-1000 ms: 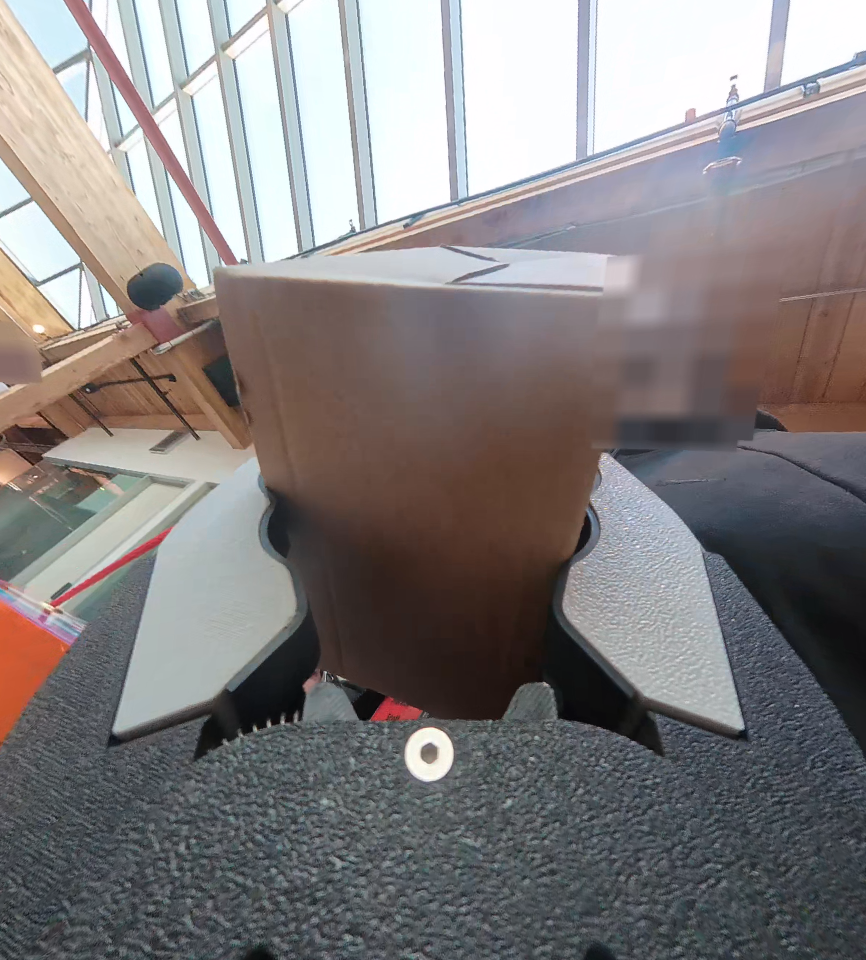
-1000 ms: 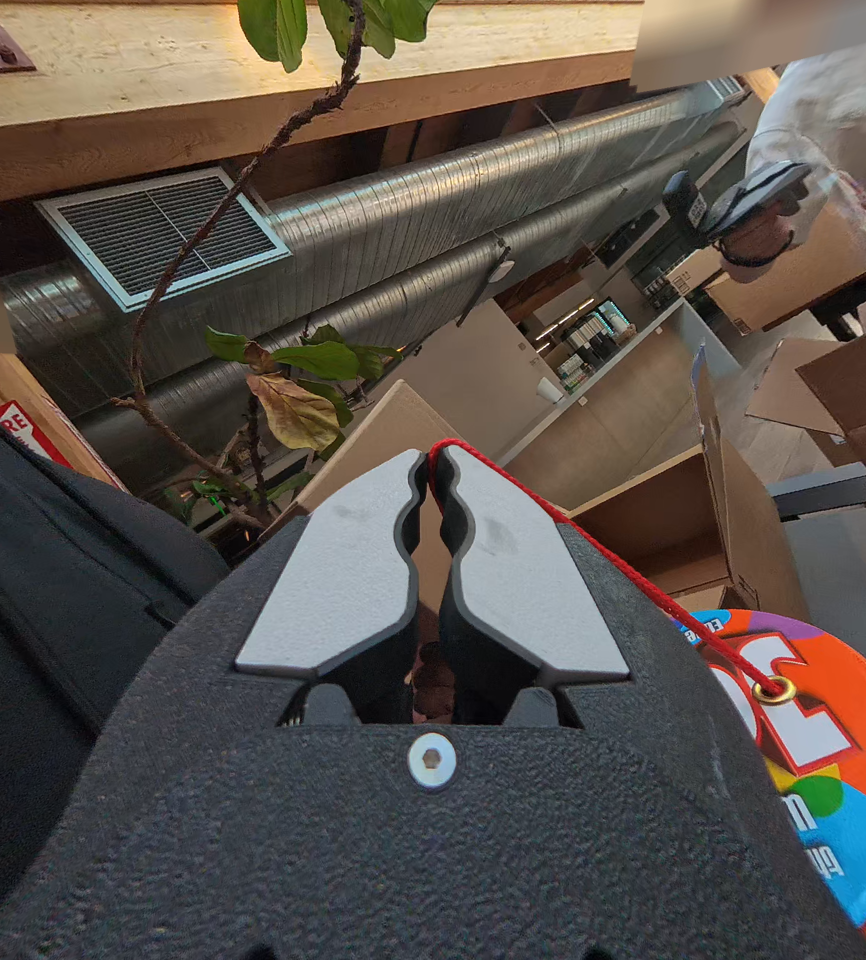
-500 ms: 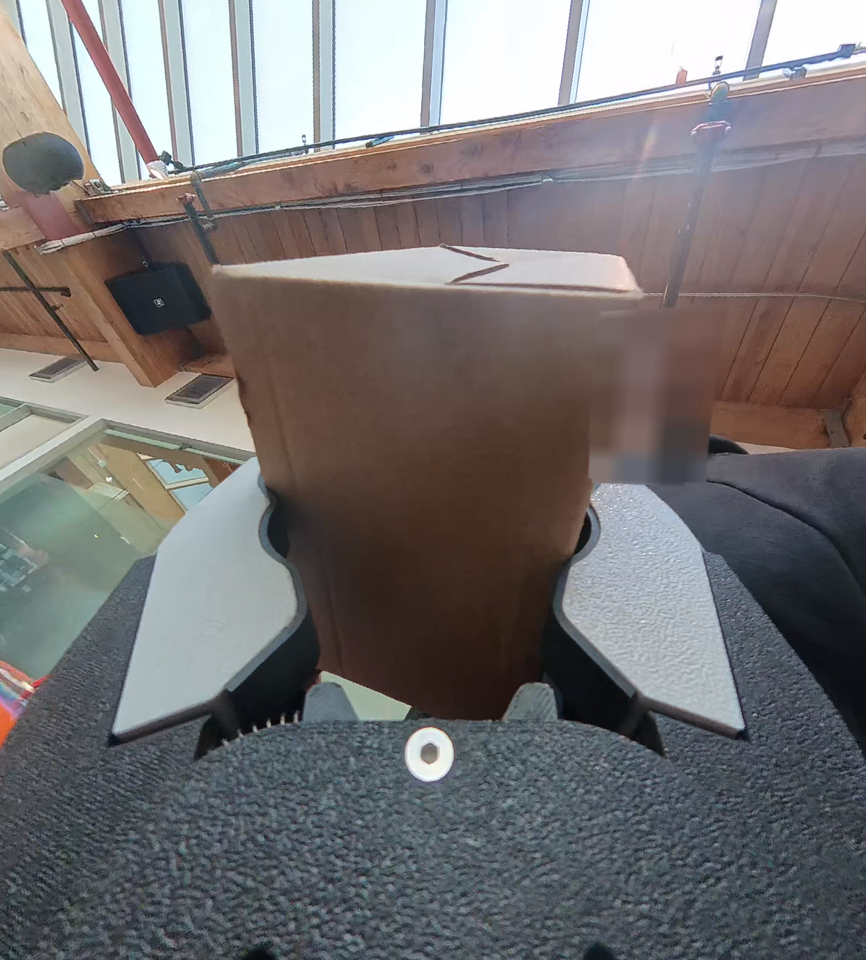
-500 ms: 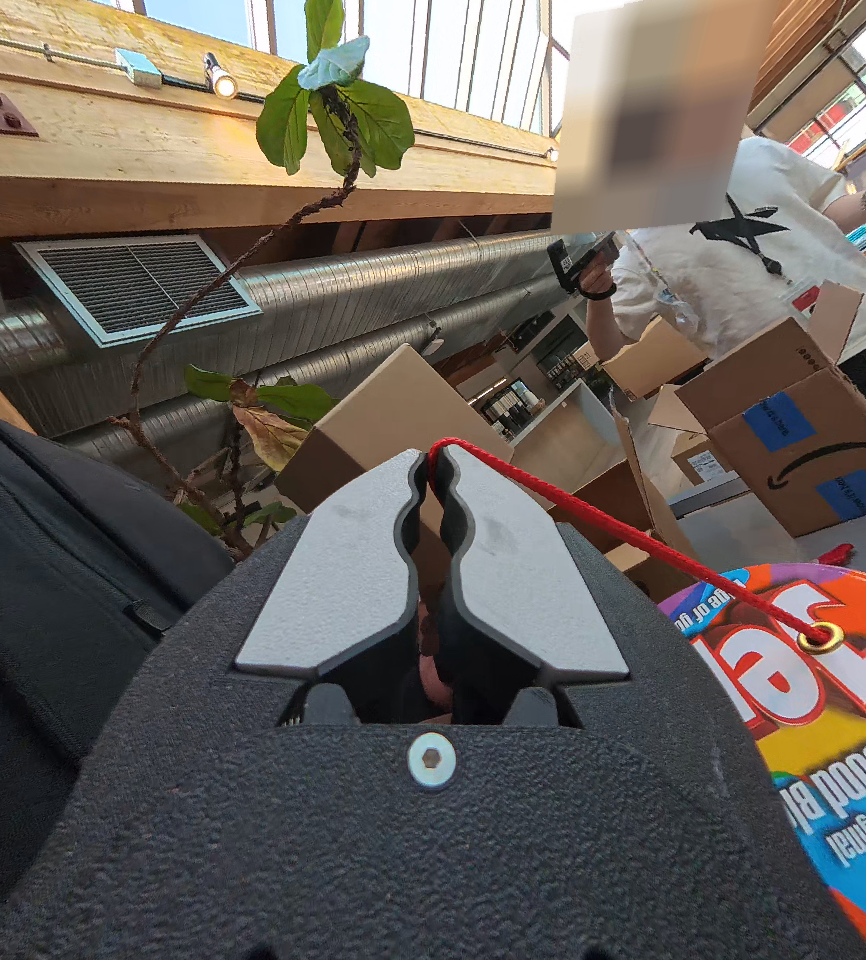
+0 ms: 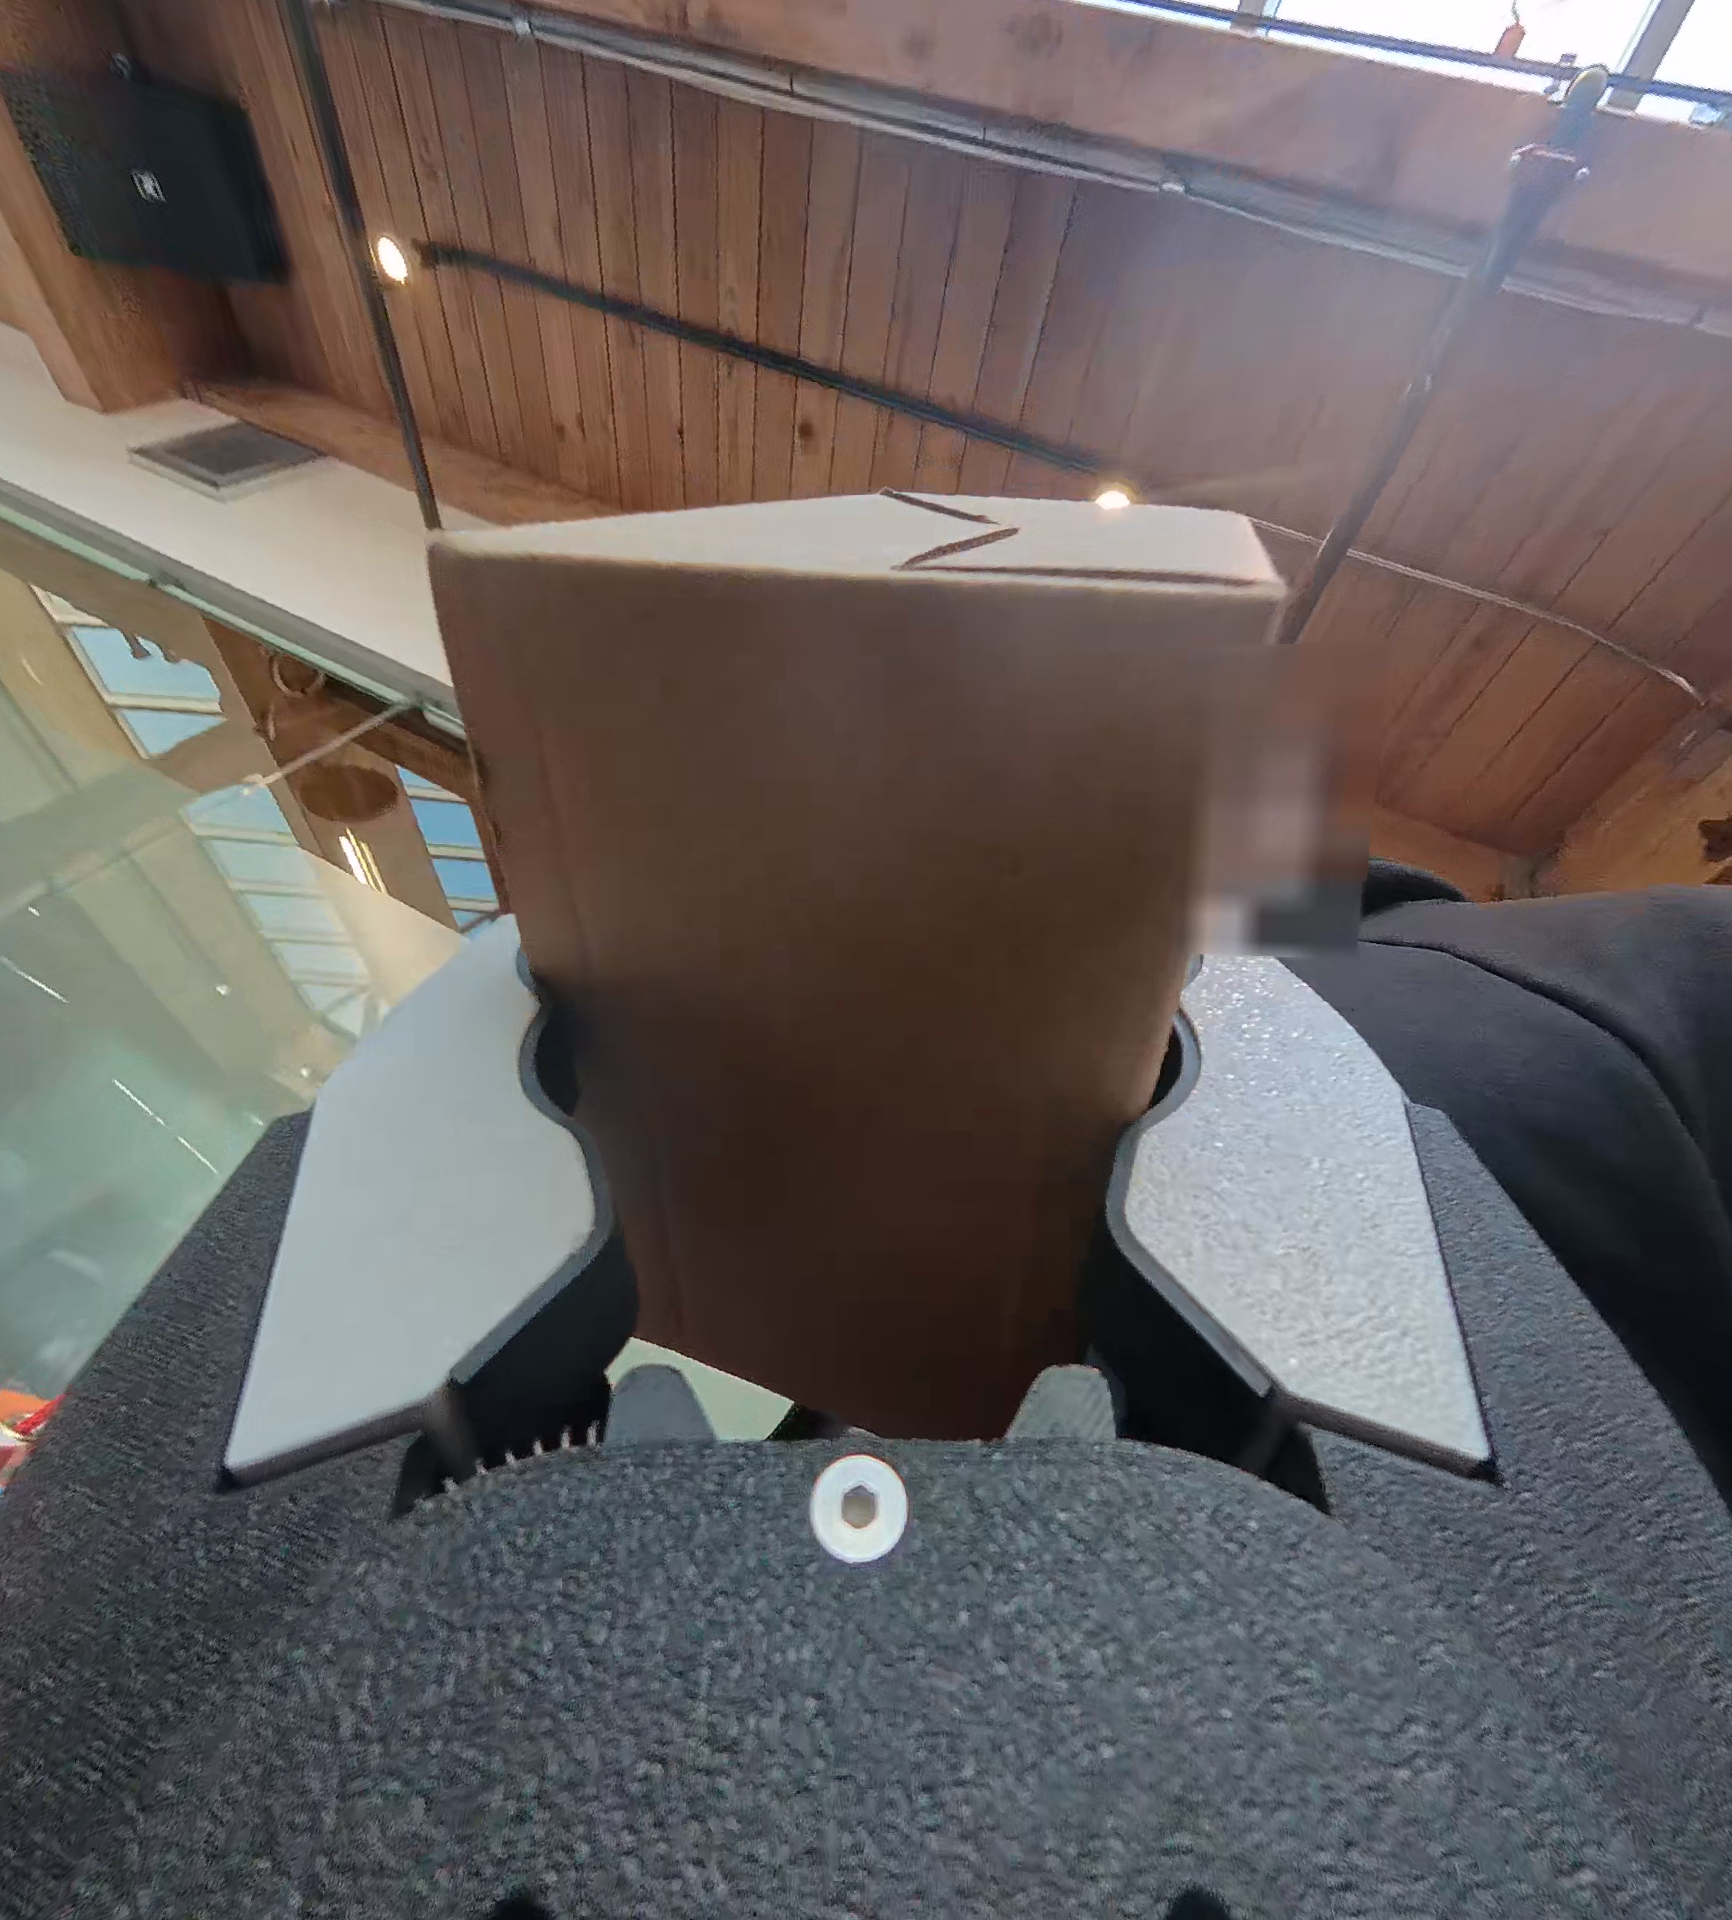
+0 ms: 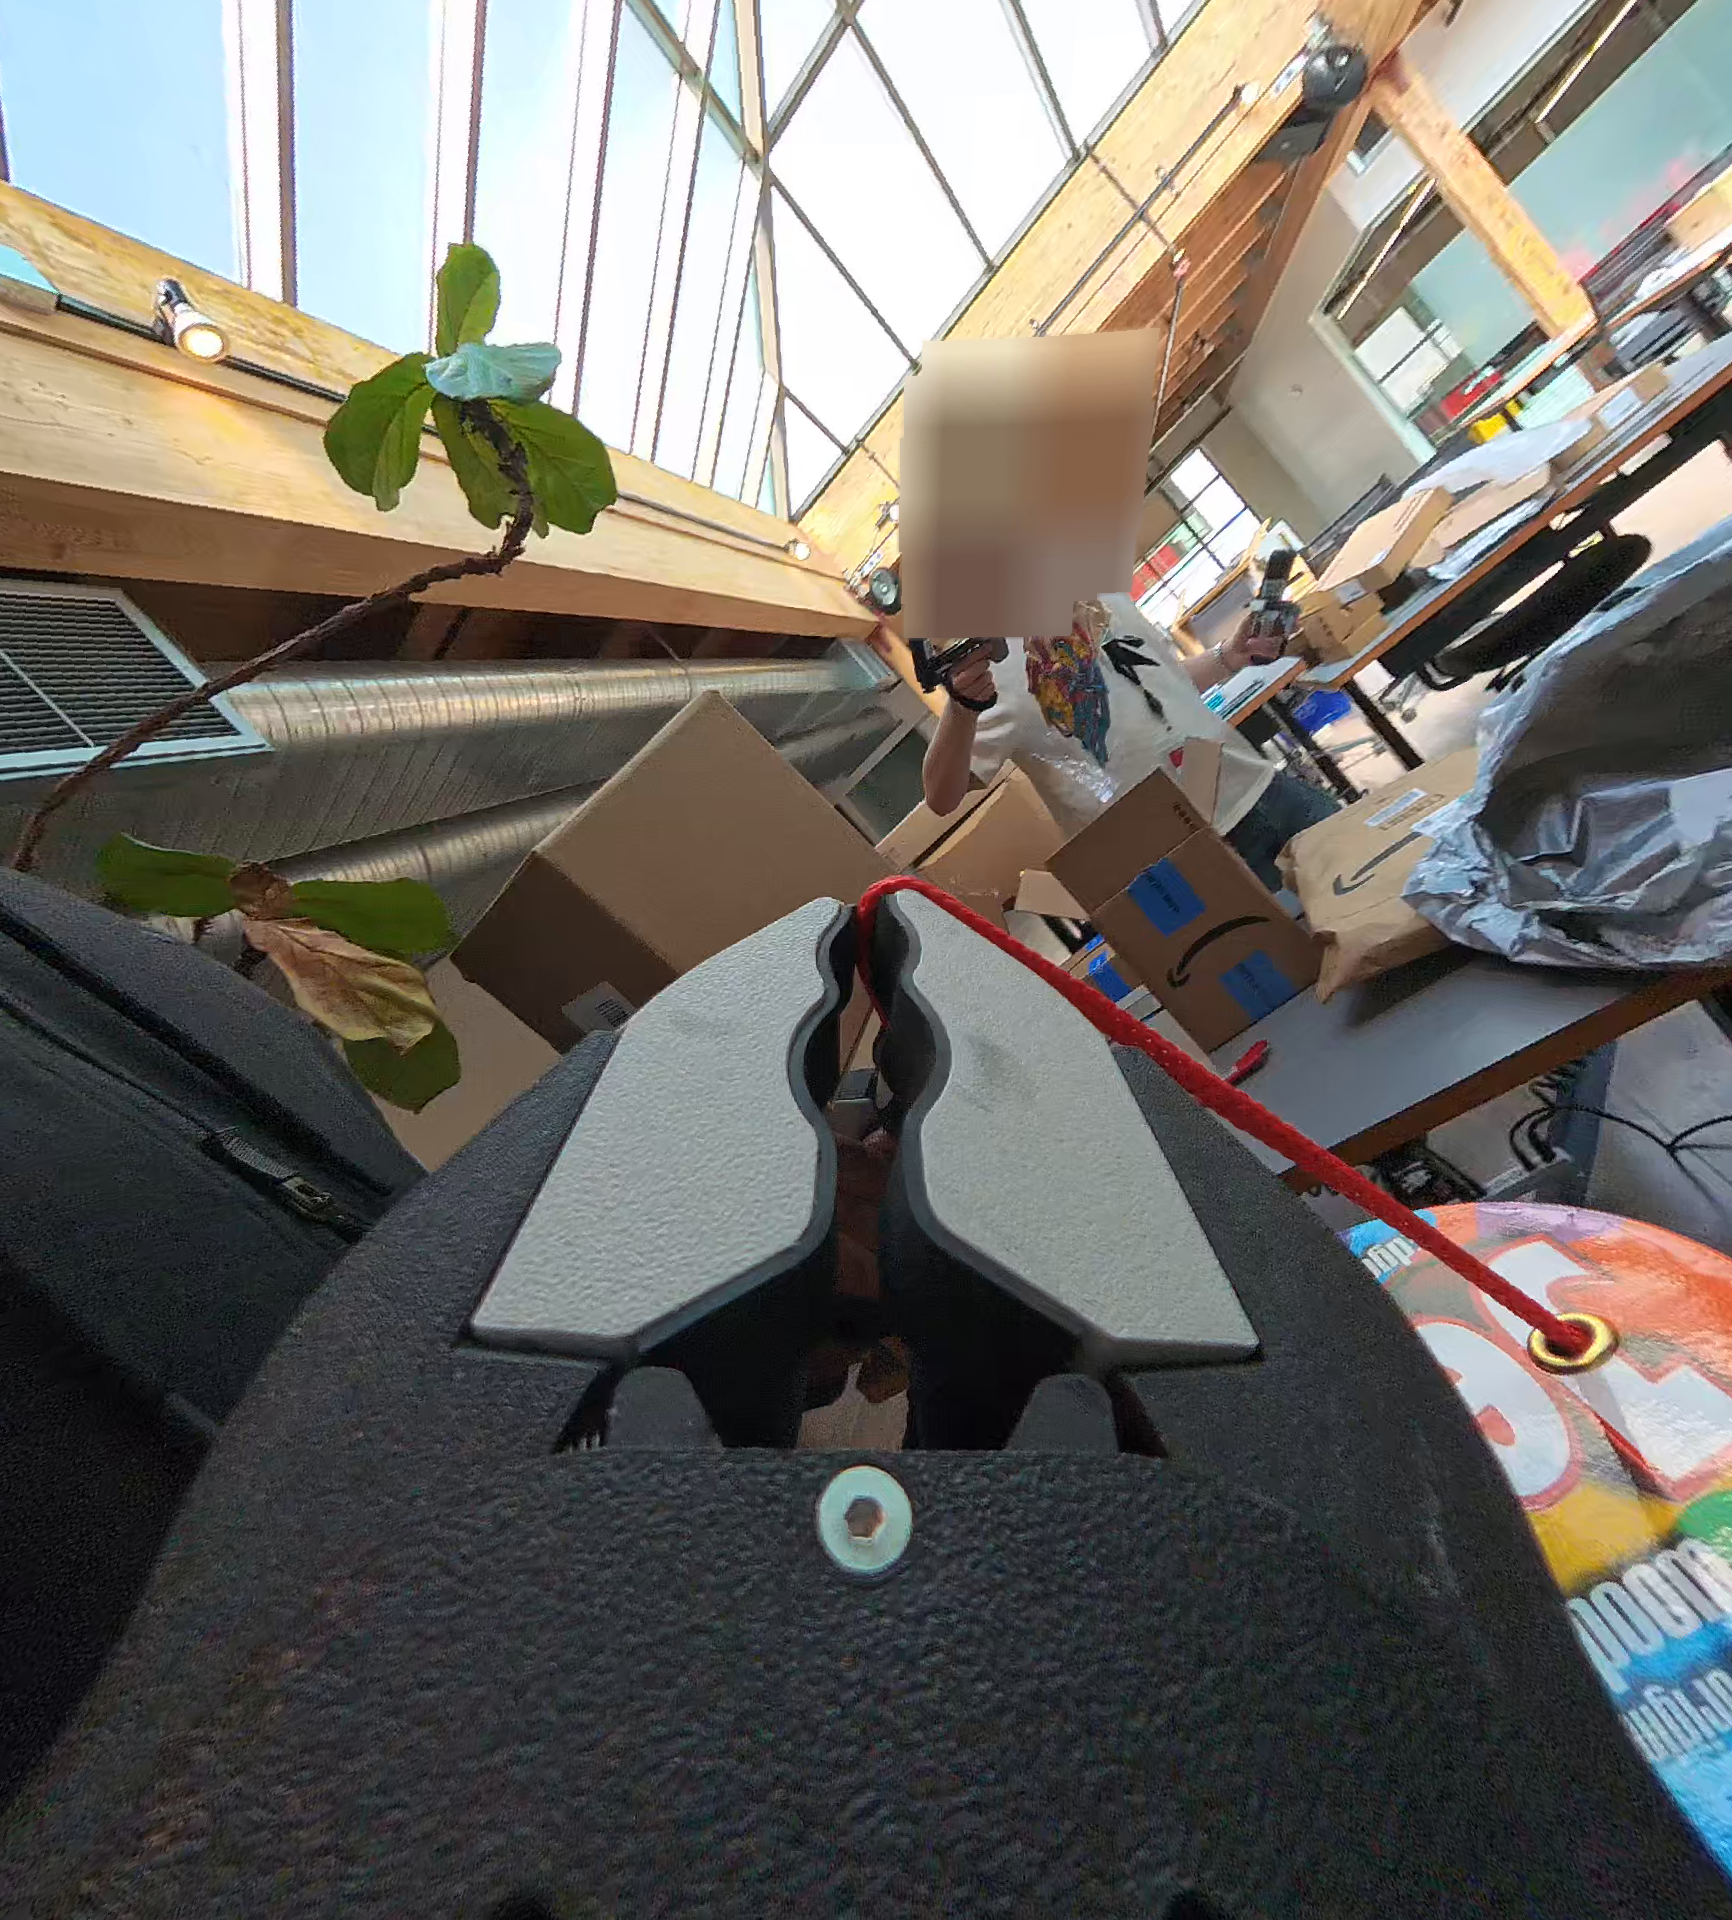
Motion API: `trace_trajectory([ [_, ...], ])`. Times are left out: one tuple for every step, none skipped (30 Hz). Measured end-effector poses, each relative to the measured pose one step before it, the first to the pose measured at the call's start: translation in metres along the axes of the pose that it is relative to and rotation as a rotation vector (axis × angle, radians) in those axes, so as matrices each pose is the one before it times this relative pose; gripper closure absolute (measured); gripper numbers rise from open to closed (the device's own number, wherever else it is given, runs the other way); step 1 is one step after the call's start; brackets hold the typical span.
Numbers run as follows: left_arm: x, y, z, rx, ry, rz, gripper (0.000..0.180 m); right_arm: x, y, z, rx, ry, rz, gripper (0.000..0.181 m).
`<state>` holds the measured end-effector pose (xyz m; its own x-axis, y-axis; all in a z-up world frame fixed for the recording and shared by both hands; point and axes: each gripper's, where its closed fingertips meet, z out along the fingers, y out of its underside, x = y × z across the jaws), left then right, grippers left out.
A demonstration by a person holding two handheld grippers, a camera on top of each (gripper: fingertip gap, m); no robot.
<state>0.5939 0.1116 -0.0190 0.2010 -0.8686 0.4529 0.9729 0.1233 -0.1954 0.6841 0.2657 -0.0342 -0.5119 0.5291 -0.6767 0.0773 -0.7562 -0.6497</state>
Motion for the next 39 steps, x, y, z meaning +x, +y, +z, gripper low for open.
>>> trace_trajectory([
  [-0.00452, 0.00617, 0.00504, -0.0231, 0.0134, -0.0245, 0.069, -0.00312, -0.00243, -0.01131, 0.0265, 0.0233, -0.0183, 0.179],
  [-0.00377, 0.0056, 0.00402, -0.0216, 0.0133, -0.0234, 0.069, -0.00416, -0.00389, -0.01148, 0.0302, 0.021, -0.0154, 0.179],
  [-0.00443, 0.00571, 0.00391, -0.0192, 0.0119, -0.0228, 0.069, -0.00379, -0.00436, -0.01059, 0.0309, 0.0212, -0.0128, 0.179],
  [-0.00455, 0.00538, 0.00341, -0.0156, 0.0102, -0.0218, 0.069, -0.00362, -0.00444, -0.00959, 0.0284, 0.0222, -0.0111, 0.179],
  [-0.0048, 0.00477, 0.00331, -0.0106, 0.0071, -0.0208, 0.07, -0.00344, -0.0043, -0.00906, 0.0234, 0.0242, -0.0094, 0.179],
  [-0.00448, 0.00428, 0.00296, -0.0044, 0.0049, -0.0177, 0.069, -0.00302, -0.00385, -0.00824, 0.017, 0.0268, -0.0056, 0.179],
  [-0.00358, 0.00464, 0.00238, -0.0025, 0.0091, -0.0149, 0.069, -0.0034, -0.00329, -0.00808, 0.0094, 0.0242, -0.0066, 0.179],
  [-0.00331, 0.00492, 0.00135, -0.004, 0.0131, -0.0123, 0.069, -0.00431, -0.00263, -0.00812, 0.0029, 0.0168, -0.012, 0.179],
  [-0.00349, 0.00509, 0.00082, -0.0025, 0.0105, -0.0088, 0.069, -0.00358, -0.00281, -0.00813, 0.0018, 0.0114, -0.0111, 0.179],
  [-0.00461, 0.00452, 0.00046, 0.001, 0.0056, -0.0062, 0.069, -0.00203, -0.00367, -0.00819, 0.0066, 0.0107, -0.0014, 0.179],
  [-0.00494, 0.00446, 0.00045, 0.0047, 0.0001, -0.0048, 0.069, -0.00006, -0.00523, -0.00846, 0.0138, 0.0129, 0.01, 0.179],
  [-0.00551, 0.0038, 0.00055, 0.01, -0.0054, -0.0027, 0.069, 0.00154, -0.00616, -0.00825, 0.0179, 0.0152, 0.0122, 0.179],
  [-0.00542, 0.00343, 0.00123, 0.0144, -0.0085, 0.0, 0.069, 0.00226, -0.00691, -0.00825, 0.0161, 0.0138, 0.0094, 0.179],
  [-0.00592, 0.00348, 0.00246, 0.0153, -0.0094, 0.0005, 0.069, 0.00594, -0.00459, -0.00609, 0.0106, 0.0113, 0.0073, 0.179],
  [-0.00591, 0.00321, 0.00243, 0.0127, -0.0089, -0.0013, 0.069, 0.00603, -0.00543, -0.00495, 0.0066, 0.0115, 0.005, 0.179],
  [-0.00674, 0.00347, 0.00276, 0.0068, -0.0081, -0.0026, 0.069, 0.00614, -0.00688, -0.00458, 0.0024, 0.0149, 0.0037, 0.179],
  [-0.00774, 0.00275, 0.00288, 0.0, -0.0088, -0.0044, 0.069, 0.00782, -0.00713, -0.00396, -0.0016, 0.0175, 0.0045, 0.179],
  [-0.0073, 0.0021, 0.00282, -0.0067, -0.0089, -0.0049, 0.069, 0.00888, -0.00742, -0.00362, -0.0012, 0.0148, 0.004, 0.179],
  [-0.01186, 0.00337, 0.00407, -0.0109, -0.0094, 0.0002, 0.069, 0.00896, -0.00804, -0.0033, 0.0022, 0.0054, 0.0083, 0.179],
  [-0.0096, 0.00165, 0.00476, -0.0107, -0.0099, 0.006, 0.069, 0.00852, -0.00859, -0.00363, 0.005, -0.0062, 0.0163, 0.179],
  [-0.00859, -0.00146, 0.00409, -0.0083, -0.0074, 0.0097, 0.069, 0.00813, -0.00944, -0.00405, 0.0037, -0.0143, 0.0174, 0.179],
  [-0.01168, 0.0011, 0.00616, -0.0057, -0.0035, 0.0117, 0.068, 0.00771, -0.01064, -0.00461, 0.0002, -0.0158, 0.0132, 0.179],
  [-0.01249, 0.00046, 0.0073, 0.0025, -0.0016, 0.013, 0.068, 0.00734, -0.01198, -0.00498, -0.0023, -0.0183, 0.0096, 0.179],
  [-0.0121, 0.00016, 0.0087, 0.0071, 0.0055, 0.0129, 0.069, 0.00677, -0.01369, -0.00514, -0.0023, -0.0261, 0.0097, 0.179],
  [-0.01153, 0.00048, 0.00943, 0.0067, 0.0139, 0.0165, 0.069, 0.00606, -0.01569, -0.00525, -0.003, -0.0327, 0.0105, 0.179],
  [-0.01277, -0.00012, 0.01091, 0.0109, 0.0135, 0.0215, 0.069, 0.00569, -0.01739, -0.00547, -0.0046, -0.0313, 0.0058, 0.179],
  [-0.01468, -0.00119, 0.01201, 0.0204, 0.0081, 0.0211, 0.069, 0.00523, -0.01849, -0.00518, -0.0081, -0.0267, 0.0013, 0.179],
  [-0.01642, -0.00155, 0.01346, 0.0266, 0.0078, 0.0165, 0.069, 0.00435, -0.01606, -0.00444, -0.0133, -0.0239, -0.0041, 0.179],
  [-0.01736, -0.00026, 0.01482, 0.0241, 0.0104, 0.0111, 0.069, 0.0044, -0.01604, -0.00414, -0.0165, -0.0195, -0.0093, 0.179],
  [-0.0175, 0.00064, 0.01398, 0.0118, 0.0148, 0.0075, 0.068, 0.0059, -0.01706, -0.0041, -0.0153, -0.013, -0.0077, 0.179],
  [-0.01723, 0.0025, 0.01392, -0.0039, 0.018, 0.0101, 0.069, 0.00698, -0.01749, -0.00401, -0.0091, -0.0083, -0.002, 0.179],
  [-0.01715, 0.00443, 0.01215, -0.0114, 0.0124, 0.0125, 0.069, 0.00771, -0.01762, -0.00387, -0.0035, -0.0078, 0.0001, 0.179],
  [-0.01965, 0.00402, 0.01096, -0.0132, 0.0047, 0.0074, 0.069, 0.00846, -0.01742, -0.00392, -0.0018, -0.0048, -0.0022, 0.179],
  [-0.02014, 0.00528, 0.0113, -0.0091, -0.0041, -0.0001, 0.069, 0.00943, -0.01685, -0.00364, -0.002, 0.0026, -0.0071, 0.179],
  [-0.02068, 0.0043, 0.01039, -0.0066, -0.0112, -0.0051, 0.069, 0.01093, -0.01633, -0.00292, -0.0019, 0.0087, -0.0121, 0.179],
  [-0.02101, 0.004, 0.00992, -0.0061, -0.0142, -0.0058, 0.069, 0.01172, -0.01597, -0.00269, 0.0, 0.0114, -0.0147, 0.179],
  [-0.01811, 0.00317, 0.00884, -0.009, -0.0115, -0.016, 0.069, 0.0122, -0.01584, -0.00343, 0.004, 0.0108, -0.0143, 0.179],
  [-0.0204, 0.00133, 0.00986, -0.0106, -0.0109, -0.0194, 0.069, 0.01323, -0.01575, -0.00401, 0.0091, 0.0097, -0.0133, 0.179],
  [-0.02053, 0.00105, 0.00778, -0.0095, -0.0115, -0.0138, 0.069, 0.01425, -0.01582, -0.00347, 0.0129, 0.011, -0.0112, 0.179],
])
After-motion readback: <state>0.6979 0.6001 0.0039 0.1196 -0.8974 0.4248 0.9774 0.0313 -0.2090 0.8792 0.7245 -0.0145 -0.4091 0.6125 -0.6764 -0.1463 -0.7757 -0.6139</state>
